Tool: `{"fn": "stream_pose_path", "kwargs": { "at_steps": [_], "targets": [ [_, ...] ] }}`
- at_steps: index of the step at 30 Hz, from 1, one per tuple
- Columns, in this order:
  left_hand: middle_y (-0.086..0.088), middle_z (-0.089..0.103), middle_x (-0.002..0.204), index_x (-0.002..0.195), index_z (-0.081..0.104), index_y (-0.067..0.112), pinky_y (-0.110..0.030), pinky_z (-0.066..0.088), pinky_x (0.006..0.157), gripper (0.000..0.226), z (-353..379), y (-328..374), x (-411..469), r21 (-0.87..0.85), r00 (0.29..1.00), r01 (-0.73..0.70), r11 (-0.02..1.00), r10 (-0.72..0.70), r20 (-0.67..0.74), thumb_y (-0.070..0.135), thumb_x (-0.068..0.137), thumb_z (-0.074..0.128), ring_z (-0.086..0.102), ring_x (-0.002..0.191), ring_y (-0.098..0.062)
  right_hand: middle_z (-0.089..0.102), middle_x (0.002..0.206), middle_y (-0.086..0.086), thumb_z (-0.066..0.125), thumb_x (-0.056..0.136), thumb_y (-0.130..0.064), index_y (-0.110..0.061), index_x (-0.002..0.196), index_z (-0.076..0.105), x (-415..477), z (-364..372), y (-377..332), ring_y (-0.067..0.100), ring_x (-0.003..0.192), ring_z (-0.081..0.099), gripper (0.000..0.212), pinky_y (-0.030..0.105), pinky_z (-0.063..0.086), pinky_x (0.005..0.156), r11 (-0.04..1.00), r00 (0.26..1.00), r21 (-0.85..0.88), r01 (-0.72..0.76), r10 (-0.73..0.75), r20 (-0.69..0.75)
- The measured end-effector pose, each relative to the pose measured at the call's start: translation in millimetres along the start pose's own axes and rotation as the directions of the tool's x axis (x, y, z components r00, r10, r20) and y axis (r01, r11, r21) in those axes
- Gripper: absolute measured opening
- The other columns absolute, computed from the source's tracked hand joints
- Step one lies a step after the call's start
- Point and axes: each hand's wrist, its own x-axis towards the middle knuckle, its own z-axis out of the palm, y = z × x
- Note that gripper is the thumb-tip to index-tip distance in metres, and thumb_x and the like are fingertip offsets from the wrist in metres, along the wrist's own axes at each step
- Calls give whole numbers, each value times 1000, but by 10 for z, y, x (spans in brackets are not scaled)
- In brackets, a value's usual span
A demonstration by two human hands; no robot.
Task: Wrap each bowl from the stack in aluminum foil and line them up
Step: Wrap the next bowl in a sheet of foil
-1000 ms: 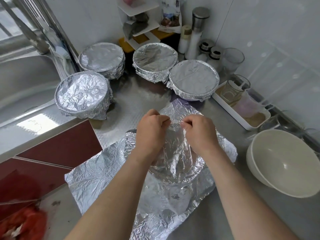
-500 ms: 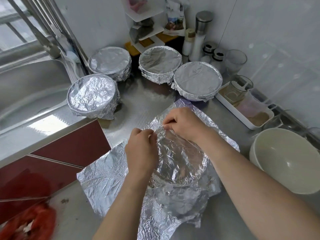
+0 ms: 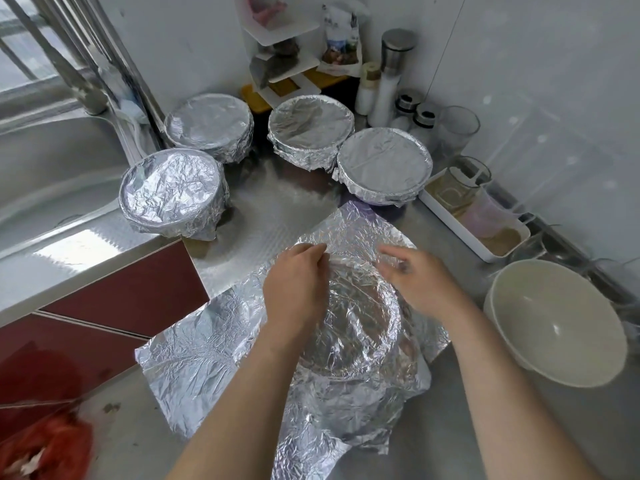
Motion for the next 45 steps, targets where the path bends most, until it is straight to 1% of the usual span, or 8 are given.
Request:
{"fn": "stream_pose_path", "kwargs": {
  "at_steps": [5, 9, 22, 26, 31, 35, 40, 45],
  "targets": [
    [-2, 70, 80, 91, 70, 17, -35, 50, 61, 25, 34, -35, 86, 75, 996, -8, 997, 1, 95, 31, 100, 52, 64, 75, -27, 49, 144, -6, 48, 101, -34, -30, 140, 48, -35, 252, 98, 11, 127, 49, 40, 26, 38, 104, 996, 999, 85, 23, -26, 33],
    [1, 64, 69, 74, 60, 16, -31, 36, 54, 28, 55, -85, 48, 64, 998, -21, 998, 18, 54, 26, 99, 53, 56, 62, -23, 51, 142, -6, 43, 103, -31, -24, 142, 47, -34, 358, 48, 0, 116, 46, 40, 19, 37, 98, 996, 999, 76, 53, -53, -13],
    [0, 64, 70, 78, 66, 16, -34, 38, 58, 27, -13, -141, -41, -80, 972, 219, 972, -225, -72, 24, 99, 51, 57, 68, -25, 56, 137, -12, 47, 100, -35, -26, 120, 65, 214, 358, -60, 13, 126, 50, 28, 51, 34, 108, 983, 988, -138, 120, -133, -84],
    [0, 68, 82, 107, 67, 18, -32, 33, 64, 18, -40, -52, -104, -131, 947, 301, 945, -312, -78, 21, 100, 51, 56, 75, -21, 56, 136, -13, 46, 101, -35, -26, 107, 68, 352, 245, -171, 12, 130, 43, 24, 44, 29, 106, 954, 983, -256, 159, -177, -51],
    [-7, 63, 109, 141, 39, 28, -34, 38, 68, 49, -18, 5, -152, 48, 954, 287, 957, -290, 79, 18, 94, 48, 61, 95, -31, 53, 139, -15, 48, 98, -43, -39, 125, 60, 468, 282, -227, 11, 133, 41, 30, 52, 28, 109, 922, 976, -331, 200, -216, -10],
    [-5, 55, 118, 129, 59, 22, -33, 44, 76, 35, -38, 47, -19, 40, 976, 207, 977, -209, 52, 22, 95, 49, 55, 106, -26, 63, 126, -7, 53, 96, -35, -33, 126, 61, 331, 204, -80, 20, 117, 56, 31, 49, 40, 101, 969, 961, -236, 76, -134, -241],
    [-7, 63, 89, 92, 73, 14, -34, 28, 60, 20, 69, 75, 119, -70, 984, 179, 981, -178, 19, 20, 96, 55, 50, 73, -23, 65, 119, -4, 61, 93, -31, -27, 117, 69, 329, 270, -42, 21, 111, 57, 26, 46, 44, 96, 964, 952, -236, 120, -179, -248],
    [-7, 64, 88, 90, 75, 10, -31, 27, 62, 17, 159, 67, 116, -162, 981, 175, 971, -185, -54, 15, 94, 59, 50, 74, -18, 69, 94, 2, 68, 88, -22, -18, 91, 77, 454, 312, -141, 27, 92, 58, 10, 43, 47, 82, 955, 932, -251, 158, -228, -282]
  ]
}}
